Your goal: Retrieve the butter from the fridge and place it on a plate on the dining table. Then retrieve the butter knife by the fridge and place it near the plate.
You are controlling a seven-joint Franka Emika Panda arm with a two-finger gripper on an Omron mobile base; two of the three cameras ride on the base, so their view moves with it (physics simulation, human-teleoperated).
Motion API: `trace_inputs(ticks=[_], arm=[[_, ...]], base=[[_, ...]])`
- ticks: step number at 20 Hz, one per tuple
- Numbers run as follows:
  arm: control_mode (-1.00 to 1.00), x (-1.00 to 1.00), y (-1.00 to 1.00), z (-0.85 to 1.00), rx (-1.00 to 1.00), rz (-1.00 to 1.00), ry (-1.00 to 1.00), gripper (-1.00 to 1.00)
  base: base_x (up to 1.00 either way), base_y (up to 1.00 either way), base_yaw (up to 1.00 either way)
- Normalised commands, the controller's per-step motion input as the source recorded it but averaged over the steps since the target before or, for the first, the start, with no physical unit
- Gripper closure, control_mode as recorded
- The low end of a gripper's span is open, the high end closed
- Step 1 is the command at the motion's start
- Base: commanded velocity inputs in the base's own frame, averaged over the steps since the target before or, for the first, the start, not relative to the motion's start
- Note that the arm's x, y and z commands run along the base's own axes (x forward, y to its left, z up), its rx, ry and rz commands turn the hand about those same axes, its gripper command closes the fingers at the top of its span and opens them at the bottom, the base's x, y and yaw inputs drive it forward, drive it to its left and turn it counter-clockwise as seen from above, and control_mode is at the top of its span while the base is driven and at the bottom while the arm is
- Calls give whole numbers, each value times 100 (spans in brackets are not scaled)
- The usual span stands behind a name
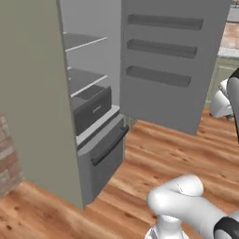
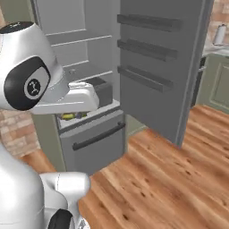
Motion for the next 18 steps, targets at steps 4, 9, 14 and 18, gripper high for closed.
trace_inputs(ticks=[4, 9, 14, 18], arm=[[100, 0, 0, 0, 0, 0, 0, 100], [100, 0, 0, 0, 0, 0, 0, 100], [100, 0, 0, 0, 0, 0, 0, 100], [100, 0, 0, 0, 0, 0, 0, 100]], base=[[-92, 1, -58], [-66, 0, -58], [-48, 5, -58], [-47, 12, -56]])
